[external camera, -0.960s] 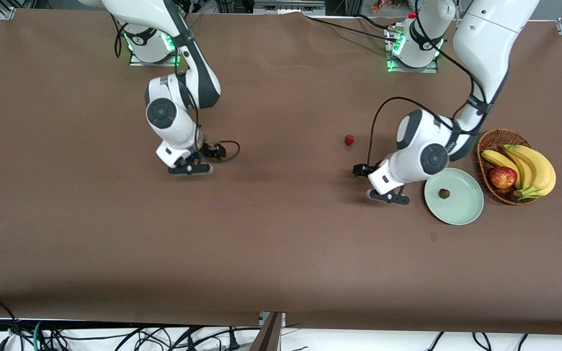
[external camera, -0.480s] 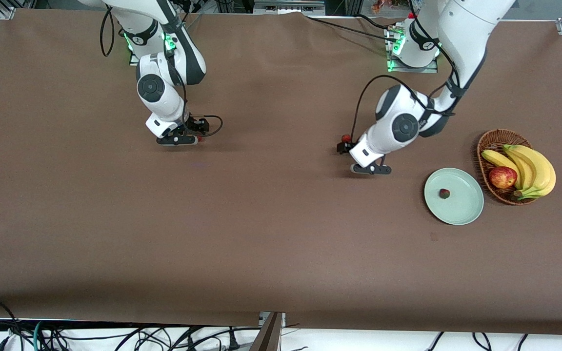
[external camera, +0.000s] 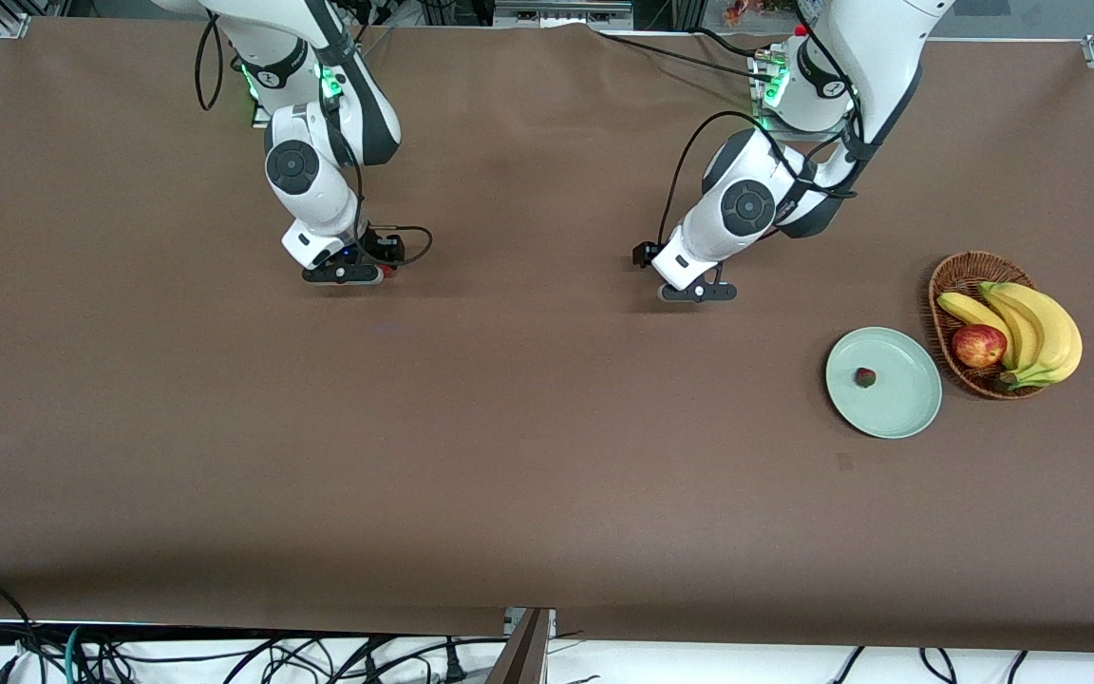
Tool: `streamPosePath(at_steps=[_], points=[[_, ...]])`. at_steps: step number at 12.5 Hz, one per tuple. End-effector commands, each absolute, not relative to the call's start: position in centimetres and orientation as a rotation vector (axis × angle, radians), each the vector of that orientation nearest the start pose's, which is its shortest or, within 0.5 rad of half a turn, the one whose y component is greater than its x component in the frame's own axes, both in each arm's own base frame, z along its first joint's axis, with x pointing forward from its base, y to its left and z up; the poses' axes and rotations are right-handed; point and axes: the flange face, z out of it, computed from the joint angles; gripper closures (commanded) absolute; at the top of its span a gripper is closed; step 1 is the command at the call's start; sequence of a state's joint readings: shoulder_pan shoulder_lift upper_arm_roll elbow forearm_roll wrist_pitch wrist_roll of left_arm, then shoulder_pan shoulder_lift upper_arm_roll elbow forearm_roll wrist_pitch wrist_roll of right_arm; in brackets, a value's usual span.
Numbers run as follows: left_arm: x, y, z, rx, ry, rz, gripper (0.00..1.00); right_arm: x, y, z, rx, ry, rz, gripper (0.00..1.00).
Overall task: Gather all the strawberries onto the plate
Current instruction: 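Grasp the mid-table strawberry with the left gripper while the right grasps the last, then drop the strawberry on the plate while the right gripper sets the last mid-table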
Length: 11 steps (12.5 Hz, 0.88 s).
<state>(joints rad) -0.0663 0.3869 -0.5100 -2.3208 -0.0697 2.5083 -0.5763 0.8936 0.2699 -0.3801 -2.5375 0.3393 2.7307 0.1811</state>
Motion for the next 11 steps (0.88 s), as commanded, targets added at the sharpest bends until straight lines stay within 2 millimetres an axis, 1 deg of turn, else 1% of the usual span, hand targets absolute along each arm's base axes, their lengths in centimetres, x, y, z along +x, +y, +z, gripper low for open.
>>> streamPosePath(at_steps=[1,4,5,6,7,9,10,11], points=[[40.7,-29.1,19.2,-3.145,-0.157,0.291,0.1,40.1,20.4,17.5,-3.127,-0.039,0.05,0.3],[40.7,-29.5,18.6,-3.108,-0.174,0.245,0.13,40.2,20.4,17.3,-3.129,-0.038,0.049,0.57],[40.7,-29.6,18.5,-3.115,-0.176,0.243,0.16,40.4,20.6,17.4,-3.125,-0.032,0.044,0.67],[40.8,-29.8,18.3,-3.131,-0.181,0.231,0.18,40.3,20.9,17.6,-3.123,-0.04,0.044,0.8],[40.8,-29.8,17.8,-3.14,-0.186,0.233,0.25,40.4,21.2,18.0,-3.115,-0.045,0.038,0.9],[40.9,-29.7,17.5,-3.147,-0.195,0.233,0.46,40.9,21.7,18.9,-3.099,-0.058,0.022,0.9],[40.9,-29.7,17.5,-3.147,-0.195,0.233,0.47,41.0,21.7,19.0,-3.097,-0.058,0.019,0.9],[40.9,-29.7,17.5,-3.147,-0.195,0.233,0.49,41.2,22.0,19.7,-3.085,-0.059,0.009,0.9]])
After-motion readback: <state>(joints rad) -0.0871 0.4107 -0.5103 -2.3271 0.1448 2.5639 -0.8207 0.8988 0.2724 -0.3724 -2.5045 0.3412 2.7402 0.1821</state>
